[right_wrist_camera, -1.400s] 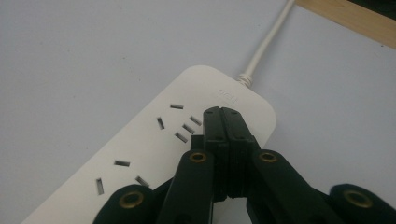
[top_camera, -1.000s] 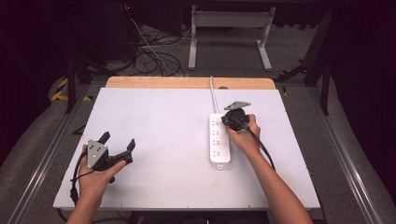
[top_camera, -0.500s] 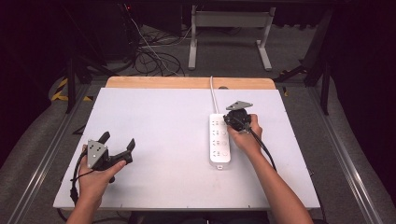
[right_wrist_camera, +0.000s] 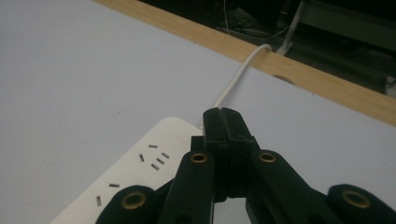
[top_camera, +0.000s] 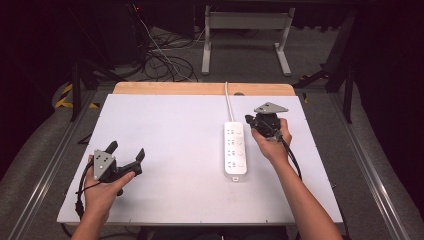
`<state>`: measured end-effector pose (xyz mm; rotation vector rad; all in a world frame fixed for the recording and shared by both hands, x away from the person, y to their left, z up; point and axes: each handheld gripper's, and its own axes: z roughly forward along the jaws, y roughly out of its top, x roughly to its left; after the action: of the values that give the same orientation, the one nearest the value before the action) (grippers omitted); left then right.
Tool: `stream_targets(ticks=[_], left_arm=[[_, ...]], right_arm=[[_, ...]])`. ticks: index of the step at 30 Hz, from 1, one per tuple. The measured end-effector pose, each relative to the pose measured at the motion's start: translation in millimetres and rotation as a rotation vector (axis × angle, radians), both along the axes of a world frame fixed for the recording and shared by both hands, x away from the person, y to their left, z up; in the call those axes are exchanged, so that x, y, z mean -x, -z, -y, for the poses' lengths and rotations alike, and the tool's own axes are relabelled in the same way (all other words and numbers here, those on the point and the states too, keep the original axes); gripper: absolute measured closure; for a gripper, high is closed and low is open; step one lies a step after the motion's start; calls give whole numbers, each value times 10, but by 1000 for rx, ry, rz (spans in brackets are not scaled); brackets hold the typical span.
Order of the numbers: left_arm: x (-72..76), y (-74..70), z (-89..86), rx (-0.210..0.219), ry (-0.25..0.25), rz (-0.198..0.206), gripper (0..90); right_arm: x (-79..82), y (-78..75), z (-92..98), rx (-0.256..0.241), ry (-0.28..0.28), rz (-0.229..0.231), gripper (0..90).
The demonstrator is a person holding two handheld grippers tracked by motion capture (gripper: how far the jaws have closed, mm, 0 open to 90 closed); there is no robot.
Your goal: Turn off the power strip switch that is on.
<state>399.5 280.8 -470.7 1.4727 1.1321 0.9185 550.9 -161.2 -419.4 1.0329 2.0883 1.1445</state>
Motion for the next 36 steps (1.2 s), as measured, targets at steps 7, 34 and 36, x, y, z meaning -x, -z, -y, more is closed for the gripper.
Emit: stream_targets(ticks=[7,34,36], left_arm=[[9,-3,-13,2,-2,3,65],[9,-12,-11,1,-9,6,66],[5,-13,-6,-2,-7,5,66]], right_arm=[[254,-162,146,-61,-36,79,900],[1201,-277,736,-243,-53,279,900],[1202,-261,749,-247,-55,273,900]])
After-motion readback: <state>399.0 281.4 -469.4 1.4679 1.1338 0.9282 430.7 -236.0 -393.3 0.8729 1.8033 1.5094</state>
